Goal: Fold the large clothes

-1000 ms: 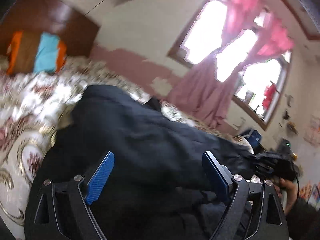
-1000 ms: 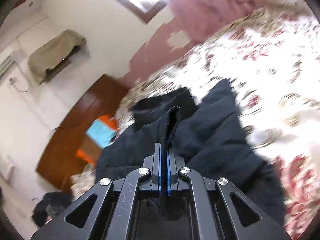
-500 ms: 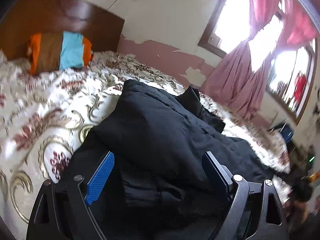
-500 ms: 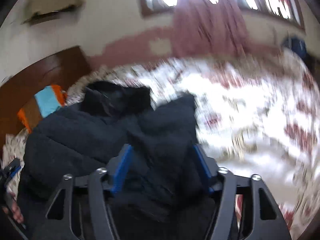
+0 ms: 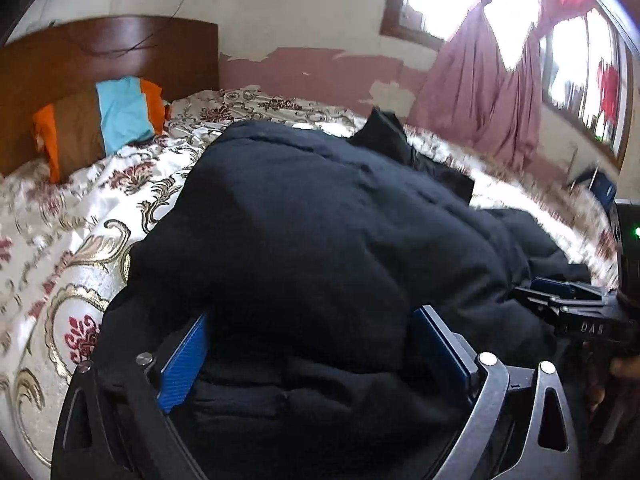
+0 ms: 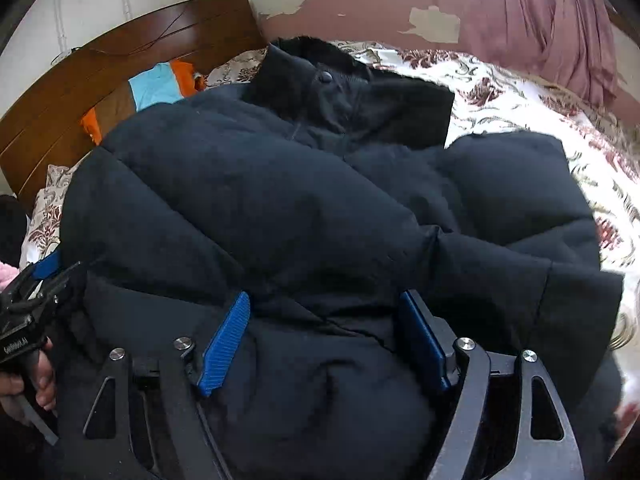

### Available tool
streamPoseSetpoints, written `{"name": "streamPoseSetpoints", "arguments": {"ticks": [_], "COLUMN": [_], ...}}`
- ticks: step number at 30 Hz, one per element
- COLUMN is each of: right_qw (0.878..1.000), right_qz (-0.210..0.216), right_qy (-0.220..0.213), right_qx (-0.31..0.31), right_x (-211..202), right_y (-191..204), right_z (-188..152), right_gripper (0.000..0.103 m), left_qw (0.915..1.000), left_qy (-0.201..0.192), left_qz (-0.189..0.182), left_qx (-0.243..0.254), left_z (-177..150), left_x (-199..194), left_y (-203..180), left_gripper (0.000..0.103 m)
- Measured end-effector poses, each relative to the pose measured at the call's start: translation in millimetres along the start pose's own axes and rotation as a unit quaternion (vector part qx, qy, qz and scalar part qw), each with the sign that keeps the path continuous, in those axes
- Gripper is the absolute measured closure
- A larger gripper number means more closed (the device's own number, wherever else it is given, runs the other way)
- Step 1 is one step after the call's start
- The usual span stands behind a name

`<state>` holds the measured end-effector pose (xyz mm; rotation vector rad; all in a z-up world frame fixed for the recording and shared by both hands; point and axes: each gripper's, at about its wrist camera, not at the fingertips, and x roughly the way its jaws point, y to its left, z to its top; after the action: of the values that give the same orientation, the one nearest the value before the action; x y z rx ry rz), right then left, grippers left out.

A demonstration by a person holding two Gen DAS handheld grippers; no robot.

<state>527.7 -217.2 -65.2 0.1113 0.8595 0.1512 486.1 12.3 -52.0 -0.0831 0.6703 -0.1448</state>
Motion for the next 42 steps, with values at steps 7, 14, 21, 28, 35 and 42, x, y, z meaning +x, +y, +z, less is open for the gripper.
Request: {"name": "streamPoseSetpoints", "arguments": {"ticks": [7,14,21,28,35,42], "right_qw": [0.999,0.999,0.999,0.999,0.998,0.998], "right_qz": [-0.022,-0.03,-0.029,-0.032,-0.062,-0.059], "right_qy": [-0.018,-0.017,-0.026,-0.032,-0.026,-0.017], "right_qx": [-0.014,-0.015,-0.01,-0.007,-0.002,0.012], "right_x": [5,14,12,9,-4,-60], "right_y": [2,12,11,10,14,6], "right_z": [-10,-16,-17,-18,-22,-47], "right_gripper": [0.027,0.026,0.023,0.019,0.014,0.014], "left_qw": [0.9981,0.9962,0.9966,0.9975,0.9974,0.9981], "left_qy": [0.025,0.03,0.02,0.011,0.023,0.059], "left_qz": [0.047,0.066,0.064,0.053,0.053,0.009], "left_qx": [0.032,0.048,0.048,0.045,0.043,0.016], "left_z": [-3,-4,-5,-4,-4,-16], "left_x": [10,13,12,12,10,-23], "left_y": [-10,-12,-9,-5,-7,-2], "left_gripper": [0.0,0.0,0.0,0.0,0.0,0.0]}}
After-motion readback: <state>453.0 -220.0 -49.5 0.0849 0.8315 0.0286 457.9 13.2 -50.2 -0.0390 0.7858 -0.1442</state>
